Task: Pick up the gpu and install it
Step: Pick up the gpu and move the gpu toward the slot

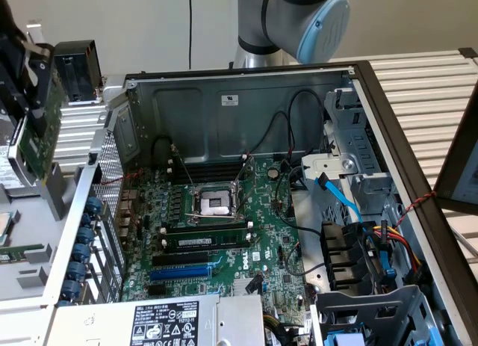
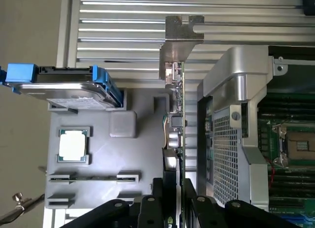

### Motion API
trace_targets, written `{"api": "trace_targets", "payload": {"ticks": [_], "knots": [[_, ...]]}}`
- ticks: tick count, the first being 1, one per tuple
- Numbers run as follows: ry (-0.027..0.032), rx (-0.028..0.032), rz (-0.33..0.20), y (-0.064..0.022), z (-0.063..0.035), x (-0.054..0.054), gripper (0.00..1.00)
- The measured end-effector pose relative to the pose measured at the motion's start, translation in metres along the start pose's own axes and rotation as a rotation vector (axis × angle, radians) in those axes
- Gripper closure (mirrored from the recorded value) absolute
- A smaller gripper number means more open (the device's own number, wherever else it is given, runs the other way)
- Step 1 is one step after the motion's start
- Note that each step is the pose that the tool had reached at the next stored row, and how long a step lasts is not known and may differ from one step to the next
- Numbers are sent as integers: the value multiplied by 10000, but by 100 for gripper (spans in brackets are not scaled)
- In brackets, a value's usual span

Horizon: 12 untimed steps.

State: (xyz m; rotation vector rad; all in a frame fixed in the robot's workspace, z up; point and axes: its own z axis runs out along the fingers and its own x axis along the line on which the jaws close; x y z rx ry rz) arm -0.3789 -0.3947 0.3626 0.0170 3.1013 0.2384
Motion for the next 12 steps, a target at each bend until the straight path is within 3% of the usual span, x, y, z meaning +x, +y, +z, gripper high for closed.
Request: {"api": "trace_targets", "payload": {"ticks": [12], "knots": [[32,-16,6,-5,-540,-510,73]]}}
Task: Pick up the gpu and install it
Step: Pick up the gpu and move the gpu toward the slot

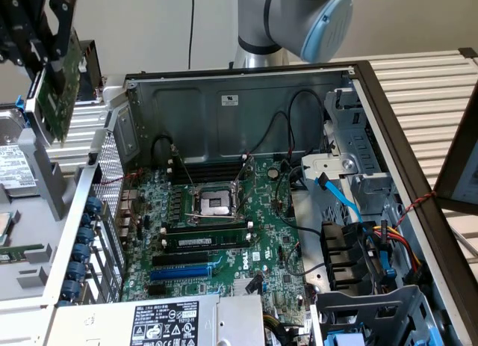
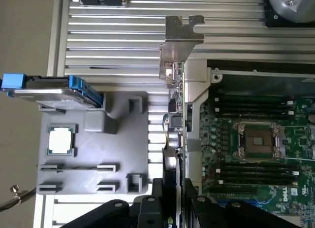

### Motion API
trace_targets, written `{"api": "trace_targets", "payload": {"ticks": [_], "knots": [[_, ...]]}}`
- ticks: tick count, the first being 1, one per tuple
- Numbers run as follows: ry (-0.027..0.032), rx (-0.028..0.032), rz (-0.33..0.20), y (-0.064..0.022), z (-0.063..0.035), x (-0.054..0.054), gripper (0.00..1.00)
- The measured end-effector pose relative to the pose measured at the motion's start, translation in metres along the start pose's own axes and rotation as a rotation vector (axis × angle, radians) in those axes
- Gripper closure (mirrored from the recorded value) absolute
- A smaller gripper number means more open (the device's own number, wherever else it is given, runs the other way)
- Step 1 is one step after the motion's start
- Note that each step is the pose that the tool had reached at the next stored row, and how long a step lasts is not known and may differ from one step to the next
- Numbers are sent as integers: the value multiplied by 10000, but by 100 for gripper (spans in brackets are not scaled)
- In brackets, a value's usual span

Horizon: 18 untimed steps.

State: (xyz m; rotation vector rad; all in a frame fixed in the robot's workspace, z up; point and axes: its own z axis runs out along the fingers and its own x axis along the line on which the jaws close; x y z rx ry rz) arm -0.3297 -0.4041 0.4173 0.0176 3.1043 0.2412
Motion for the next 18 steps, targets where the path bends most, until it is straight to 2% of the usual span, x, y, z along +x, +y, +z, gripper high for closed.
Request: {"api": "trace_targets", "payload": {"ticks": [2,6,7,12,15,18], "knots": [[63,1,10,-7,-54,-49,73],[205,-1,32,-33,-100,-147,73],[253,-3,41,-47,-120,-205,73],[371,-7,59,-81,-170,-349,73],[409,-9,64,-106,-200,-459,73],[415,-10,66,-136,-226,-598,73]]}}
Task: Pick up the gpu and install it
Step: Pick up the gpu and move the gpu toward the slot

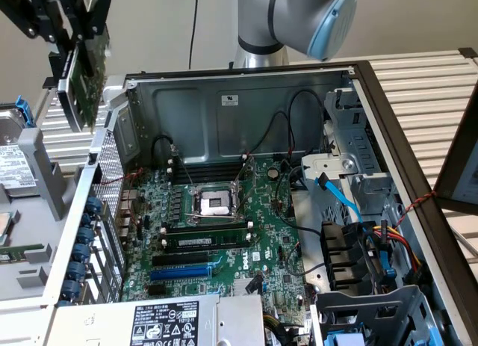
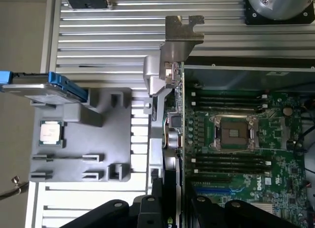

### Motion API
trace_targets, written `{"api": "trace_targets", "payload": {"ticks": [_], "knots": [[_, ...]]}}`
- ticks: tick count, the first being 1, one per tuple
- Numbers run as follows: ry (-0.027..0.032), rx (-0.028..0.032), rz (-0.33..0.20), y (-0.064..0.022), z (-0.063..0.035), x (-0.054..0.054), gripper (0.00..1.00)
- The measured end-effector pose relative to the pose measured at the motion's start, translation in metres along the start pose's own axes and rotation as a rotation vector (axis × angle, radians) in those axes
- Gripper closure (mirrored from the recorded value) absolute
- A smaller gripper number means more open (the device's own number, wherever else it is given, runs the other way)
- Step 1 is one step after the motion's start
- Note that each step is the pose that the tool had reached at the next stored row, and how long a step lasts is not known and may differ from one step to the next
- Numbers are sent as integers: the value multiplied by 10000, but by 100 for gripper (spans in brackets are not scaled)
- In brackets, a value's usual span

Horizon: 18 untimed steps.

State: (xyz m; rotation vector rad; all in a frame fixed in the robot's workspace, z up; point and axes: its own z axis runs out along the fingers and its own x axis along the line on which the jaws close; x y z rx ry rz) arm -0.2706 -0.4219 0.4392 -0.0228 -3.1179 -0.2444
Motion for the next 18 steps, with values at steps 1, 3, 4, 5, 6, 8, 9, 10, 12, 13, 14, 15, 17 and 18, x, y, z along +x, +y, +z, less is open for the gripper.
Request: {"api": "trace_targets", "payload": {"ticks": [1,3,4,5,6,8,9,10,12,13,14,15,17,18], "knots": [[4,1,-1,-11,-7,-45,73],[11,1,2,-33,-18,-134,73],[15,1,2,-45,-21,-181,73],[18,1,2,-56,-24,-227,73],[22,1,3,-65,-26,-270,73],[33,1,4,-86,-30,-363,73],[42,1,5,-97,-33,-407,73],[51,1,8,-107,-35,-448,73],[70,1,10,-127,-39,-527,73],[82,1,11,-138,-41,-570,73],[92,1,14,-147,-43,-608,73],[105,3,17,-156,-46,-648,73],[130,3,19,-177,-51,-731,73],[141,3,22,-186,-53,-770,73]]}}
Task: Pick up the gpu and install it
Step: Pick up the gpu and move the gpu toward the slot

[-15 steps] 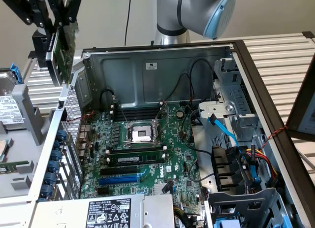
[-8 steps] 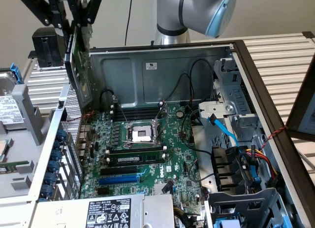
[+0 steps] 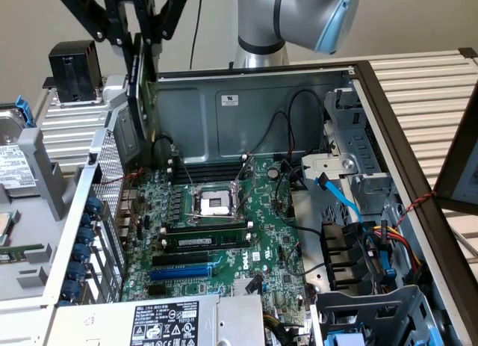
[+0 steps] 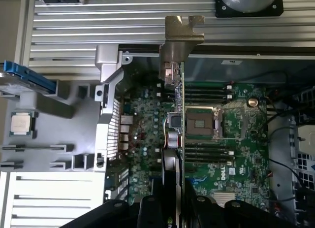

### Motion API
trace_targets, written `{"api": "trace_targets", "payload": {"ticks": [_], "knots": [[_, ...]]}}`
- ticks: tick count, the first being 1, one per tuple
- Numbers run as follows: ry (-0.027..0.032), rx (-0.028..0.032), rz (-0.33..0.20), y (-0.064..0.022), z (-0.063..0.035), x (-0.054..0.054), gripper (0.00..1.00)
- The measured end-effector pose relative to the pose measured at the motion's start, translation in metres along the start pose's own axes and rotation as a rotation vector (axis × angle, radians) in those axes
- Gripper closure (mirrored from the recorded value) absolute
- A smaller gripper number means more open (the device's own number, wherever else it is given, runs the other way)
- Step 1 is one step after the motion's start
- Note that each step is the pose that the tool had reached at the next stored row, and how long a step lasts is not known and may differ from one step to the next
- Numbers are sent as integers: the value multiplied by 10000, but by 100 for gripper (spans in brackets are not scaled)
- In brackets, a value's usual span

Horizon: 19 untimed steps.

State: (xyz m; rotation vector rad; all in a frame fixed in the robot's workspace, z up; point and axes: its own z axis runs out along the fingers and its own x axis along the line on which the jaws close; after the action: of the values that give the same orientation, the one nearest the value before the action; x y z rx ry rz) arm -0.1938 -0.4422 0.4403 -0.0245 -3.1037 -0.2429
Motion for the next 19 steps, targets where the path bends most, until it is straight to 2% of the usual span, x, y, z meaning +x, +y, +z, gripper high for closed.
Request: {"api": "trace_targets", "payload": {"ticks": [9,15,19], "knots": [[55,0,8,-91,-26,-398,73],[73,-1,11,-111,-37,-672,73],[75,-10,12,-112,-38,-705,73]]}}
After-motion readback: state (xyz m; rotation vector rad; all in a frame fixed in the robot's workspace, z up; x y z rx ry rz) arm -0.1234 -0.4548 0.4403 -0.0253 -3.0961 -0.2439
